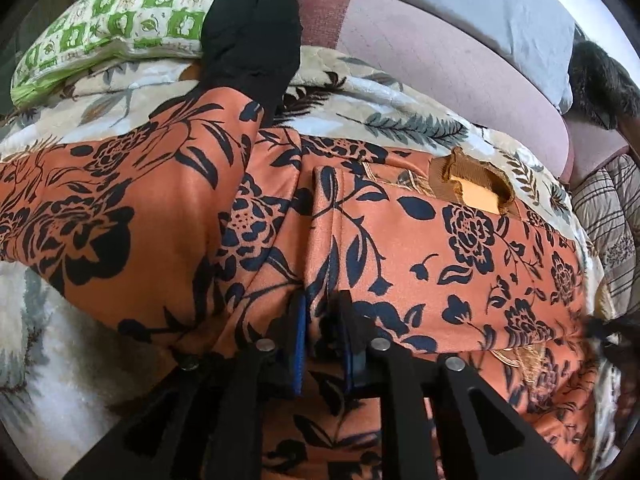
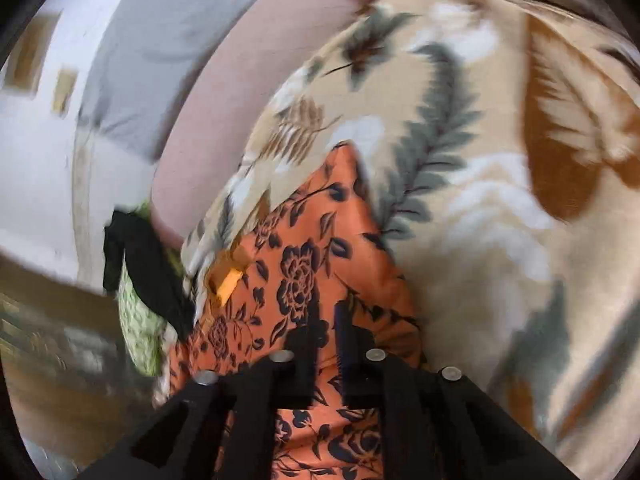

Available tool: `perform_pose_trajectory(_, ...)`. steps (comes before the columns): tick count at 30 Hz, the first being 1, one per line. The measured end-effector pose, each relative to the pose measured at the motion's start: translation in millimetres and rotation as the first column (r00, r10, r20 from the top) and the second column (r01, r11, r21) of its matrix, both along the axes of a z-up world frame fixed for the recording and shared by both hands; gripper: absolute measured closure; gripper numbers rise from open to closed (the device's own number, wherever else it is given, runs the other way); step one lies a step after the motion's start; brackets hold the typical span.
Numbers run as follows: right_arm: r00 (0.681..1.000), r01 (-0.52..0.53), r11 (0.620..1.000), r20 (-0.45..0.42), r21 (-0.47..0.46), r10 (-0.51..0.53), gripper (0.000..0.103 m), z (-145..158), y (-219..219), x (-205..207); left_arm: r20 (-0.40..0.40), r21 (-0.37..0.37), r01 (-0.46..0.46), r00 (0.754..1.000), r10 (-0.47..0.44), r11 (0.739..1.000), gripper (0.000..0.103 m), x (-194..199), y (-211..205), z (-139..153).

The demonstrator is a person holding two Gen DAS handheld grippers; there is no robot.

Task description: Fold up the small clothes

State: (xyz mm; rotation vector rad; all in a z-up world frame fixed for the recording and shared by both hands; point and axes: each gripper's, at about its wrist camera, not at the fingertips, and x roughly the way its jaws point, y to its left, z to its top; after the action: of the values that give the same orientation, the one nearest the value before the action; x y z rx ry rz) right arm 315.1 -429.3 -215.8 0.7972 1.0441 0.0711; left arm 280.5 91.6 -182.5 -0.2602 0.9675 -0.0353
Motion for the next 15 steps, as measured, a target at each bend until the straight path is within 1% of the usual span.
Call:
perform_pose_trajectory(1,0.999,0.033,0.998,-0.026,0.052,-0.031,0.083,-10.3,-6.4,0.3,-0.014,-0.011,0.006,1.0,-0.006,1.0,0.08,-2.7,1.1,8.5)
perform_pose_trajectory(2,0.998,0.069,0.994,-0.004,0.082,-0.069,0.084,-5.1,-10.5,-4.5,0.001,-0.024,0.012,1.0,-0.012,1.0,0.08,-6.3,2.7,16.6)
perform_pose_trajectory(3,0.998,0.063,0.997,0.027,0.049,-0.064,0.079,11.1,-7.5,-12.2,0.05,-0.031,0.014,0.999,-0.013,0.999,0.076,-15.5,6.3,32.6)
perform_pose_trajectory(4,0.997,0.038,0.999,0.062,-0.004,-0.038,0.076,24.6,-1.9,-18.3,0.094,-0.025,0.004,0.996,-0.002,1.0,0.069,-25.4,10.1,46.4)
perform_pose_trajectory(5,0.995,0.013,0.999,0.095,-0.053,-0.008,0.073,36.7,5.2,-27.7,0.143,-0.036,-0.01,0.99,0.015,0.999,0.062,-38.3,16.5,60.8)
perform_pose_trajectory(6,0.994,-0.009,0.996,0.108,-0.086,0.018,0.06,45.4,13.7,-40.0,0.189,-0.075,-0.022,0.981,0.036,0.997,0.044,-54.9,27.3,74.0)
perform_pose_trajectory(7,0.992,-0.031,0.995,0.116,-0.097,0.042,0.047,50.0,20.9,-54.8,0.214,-0.11,-0.036,0.975,0.059,0.993,0.035,-68.5,38.0,81.8)
perform_pose_trajectory(8,0.99,-0.043,0.994,0.128,-0.102,0.056,0.027,53.0,28.6,-72.0,0.237,-0.157,-0.069,0.966,0.106,0.985,0.034,-88.2,56.7,88.7)
perform_pose_trajectory(9,0.987,-0.056,0.992,0.144,-0.112,0.072,0.025,54.3,35.1,-90.9,0.242,-0.188,-0.094,0.96,0.139,0.978,0.034,-99.6,71.2,90.8)
perform_pose_trajectory(11,0.981,-0.088,0.991,0.164,-0.101,0.103,0.025,49.3,50.4,-123.5,0.214,-0.266,-0.175,0.948,0.235,0.948,0.034,-121.0,109.5,87.9)
perform_pose_trajectory(13,0.98,-0.081,0.992,0.172,-0.095,0.097,0.025,43.4,64.0,-156.5,0.158,-0.358,-0.268,0.926,0.341,0.894,0.034,-134.2,156.7,77.4)
perform_pose_trajectory(14,0.981,-0.082,0.992,0.167,-0.093,0.097,0.025,43.4,67.8,-179.4,0.114,-0.407,-0.331,0.907,0.406,0.852,0.034,-136.1,185.9,69.8)
perform_pose_trajectory(15,0.982,-0.089,0.993,0.159,-0.083,0.102,0.025,37.4,74.7,-193.7,0.085,-0.456,-0.369,0.888,0.452,0.81,0.034,-135.5,208.1,62.9)
